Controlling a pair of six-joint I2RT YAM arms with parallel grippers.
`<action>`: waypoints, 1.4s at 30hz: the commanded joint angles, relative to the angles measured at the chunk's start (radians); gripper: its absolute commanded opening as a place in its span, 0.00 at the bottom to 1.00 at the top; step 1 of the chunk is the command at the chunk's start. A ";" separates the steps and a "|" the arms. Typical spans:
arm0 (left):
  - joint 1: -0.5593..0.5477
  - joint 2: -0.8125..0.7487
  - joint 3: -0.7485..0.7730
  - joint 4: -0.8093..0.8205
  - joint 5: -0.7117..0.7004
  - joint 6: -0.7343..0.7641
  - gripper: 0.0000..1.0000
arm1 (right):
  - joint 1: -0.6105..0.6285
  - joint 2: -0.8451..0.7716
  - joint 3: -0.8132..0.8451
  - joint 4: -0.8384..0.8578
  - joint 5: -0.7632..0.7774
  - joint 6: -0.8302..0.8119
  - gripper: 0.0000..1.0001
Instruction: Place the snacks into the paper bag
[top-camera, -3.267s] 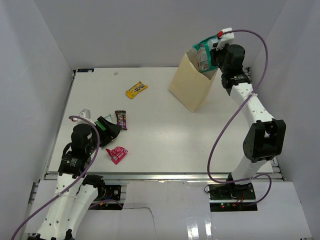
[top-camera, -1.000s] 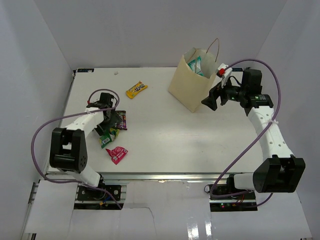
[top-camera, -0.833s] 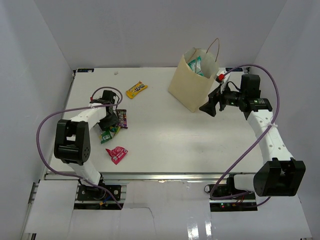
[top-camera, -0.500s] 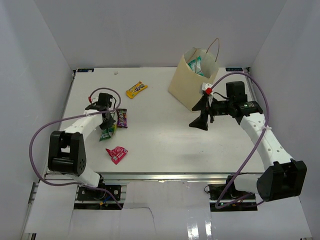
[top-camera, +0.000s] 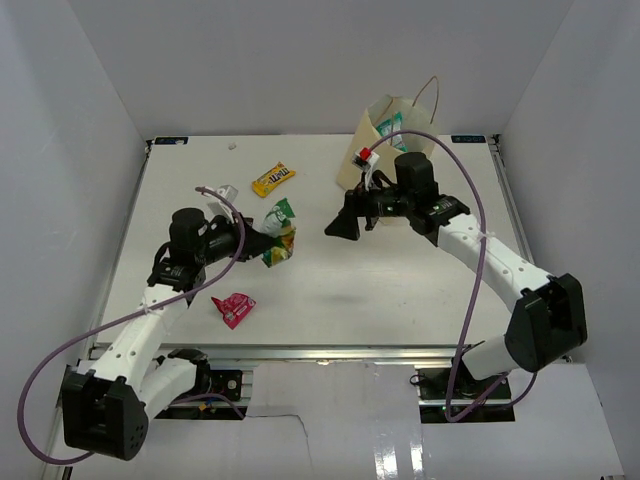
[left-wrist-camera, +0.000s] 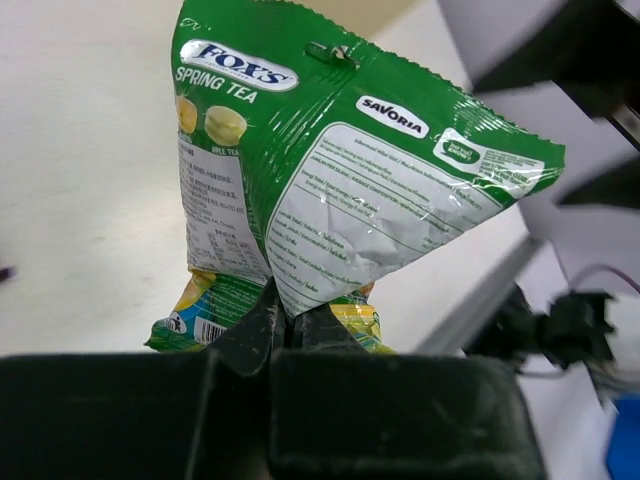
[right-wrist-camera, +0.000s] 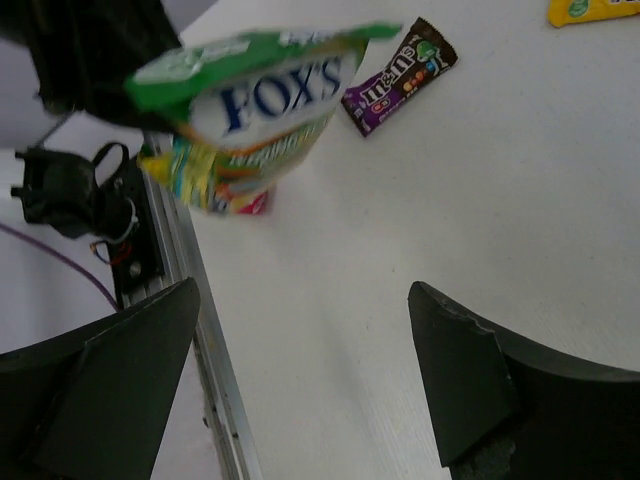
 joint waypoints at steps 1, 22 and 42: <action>-0.066 -0.008 -0.013 0.184 0.236 -0.060 0.00 | 0.024 0.066 0.083 0.231 0.103 0.428 0.90; -0.212 0.040 -0.013 0.268 0.239 -0.155 0.00 | 0.126 0.020 -0.157 0.537 -0.244 0.504 0.90; -0.224 0.028 -0.033 0.215 0.089 -0.143 0.00 | 0.071 -0.018 -0.036 0.309 -0.256 0.256 0.90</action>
